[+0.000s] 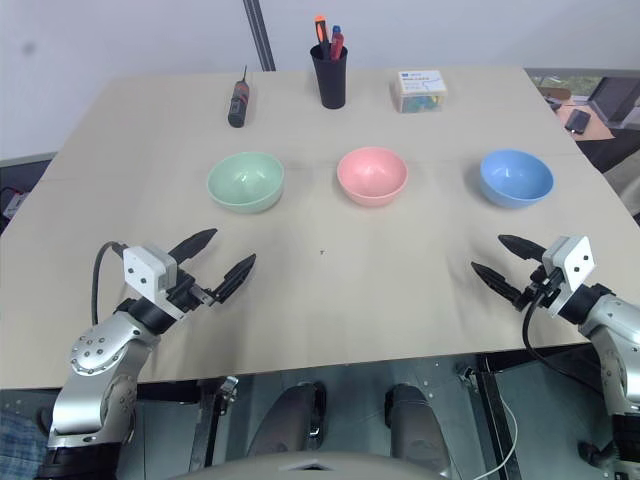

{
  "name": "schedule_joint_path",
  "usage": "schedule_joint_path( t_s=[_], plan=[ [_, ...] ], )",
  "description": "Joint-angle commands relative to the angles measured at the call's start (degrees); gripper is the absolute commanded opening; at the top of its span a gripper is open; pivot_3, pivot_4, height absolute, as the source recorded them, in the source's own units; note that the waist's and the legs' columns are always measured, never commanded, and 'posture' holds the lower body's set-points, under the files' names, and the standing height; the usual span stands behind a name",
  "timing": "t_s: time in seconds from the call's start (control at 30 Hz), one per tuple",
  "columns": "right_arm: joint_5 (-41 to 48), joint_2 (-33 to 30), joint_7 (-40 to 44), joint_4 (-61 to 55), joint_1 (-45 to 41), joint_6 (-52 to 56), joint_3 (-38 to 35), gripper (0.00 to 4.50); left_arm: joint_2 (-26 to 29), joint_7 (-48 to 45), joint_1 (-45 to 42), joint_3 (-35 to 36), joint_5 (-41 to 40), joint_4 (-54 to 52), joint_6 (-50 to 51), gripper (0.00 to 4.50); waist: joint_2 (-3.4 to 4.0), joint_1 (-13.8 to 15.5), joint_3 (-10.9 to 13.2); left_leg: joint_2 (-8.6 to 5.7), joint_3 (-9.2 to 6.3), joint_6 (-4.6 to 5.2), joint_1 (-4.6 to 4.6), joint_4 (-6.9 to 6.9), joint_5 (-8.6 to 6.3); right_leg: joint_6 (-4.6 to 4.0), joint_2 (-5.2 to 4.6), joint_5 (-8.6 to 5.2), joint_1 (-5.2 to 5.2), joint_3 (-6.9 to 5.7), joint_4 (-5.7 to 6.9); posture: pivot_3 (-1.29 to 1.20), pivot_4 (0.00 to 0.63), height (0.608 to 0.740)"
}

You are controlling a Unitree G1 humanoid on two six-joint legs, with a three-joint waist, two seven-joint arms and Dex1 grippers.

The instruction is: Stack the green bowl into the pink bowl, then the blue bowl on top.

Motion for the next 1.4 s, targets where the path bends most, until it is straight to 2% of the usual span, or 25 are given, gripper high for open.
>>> schedule_joint_path(
  t_s=[0.03,0.8,0.97,1.17,1.27,1.4],
  plan=[
    [0.3,-0.2,0.0,-0.4,-0.5,-1.6,-2.3,3.7,-0.1,-0.4,-0.6,0.1,-0.4,-0.1,-1.4,4.5,0.0,0.0,0.0,0.0,0.0,0.0,0.0,0.0,0.0,0.0,0.0,0.0,0.0,0.0,0.0,0.0,0.15,0.74],
    [-0.2,-0.4,0.2,1.1,-1.7,-2.4,-1.5,3.7,-0.9,-3.3,-0.6,0.7,-3.2,0.3,-2.2,4.5,0.0,0.0,0.0,0.0,0.0,0.0,0.01,0.0,0.0,-0.01,0.0,0.01,0.02,0.0,0.01,0.0,0.15,0.74],
    [-0.9,-0.6,0.3,-0.9,-3.1,-1.5,0.2,3.7,-1.2,-6.0,-0.1,1.0,-7.2,-0.5,-2.1,4.5,0.0,-0.1,0.0,0.0,0.0,0.0,0.02,0.0,0.0,-0.01,0.01,0.01,0.02,0.0,0.01,0.0,0.15,0.74],
    [-6.7,-2.4,-2.5,-4.6,-11.9,4.2,7.1,3.7,-1.0,-9.2,0.6,1.4,-12.0,-1.6,-1.7,4.5,0.01,-0.2,0.0,0.01,0.03,0.0,0.07,0.03,0.0,-0.01,0.02,0.01,-0.01,0.04,0.14,0.0,0.15,0.74],
    [-10.4,-0.7,-3.1,-5.3,-23.8,10.4,15.1,3.7,-1.4,-10.5,0.6,1.2,-13.2,-1.4,-2.3,4.5,0.02,-0.4,0.0,0.02,0.06,0.0,0.08,0.07,0.0,-0.01,0.03,0.01,-0.05,0.05,0.17,0.0,0.15,0.74],
    [-14.7,2.7,-2.6,-1.8,-33.0,11.4,22.2,3.7,-1.6,-10.9,-0.1,1.4,-14.4,-1.6,-2.2,4.5,0.0,-0.3,0.0,0.03,0.03,0.0,0.06,0.1,0.0,-0.08,0.05,0.04,-0.08,0.07,0.28,0.0,0.15,0.74]
  ],
)
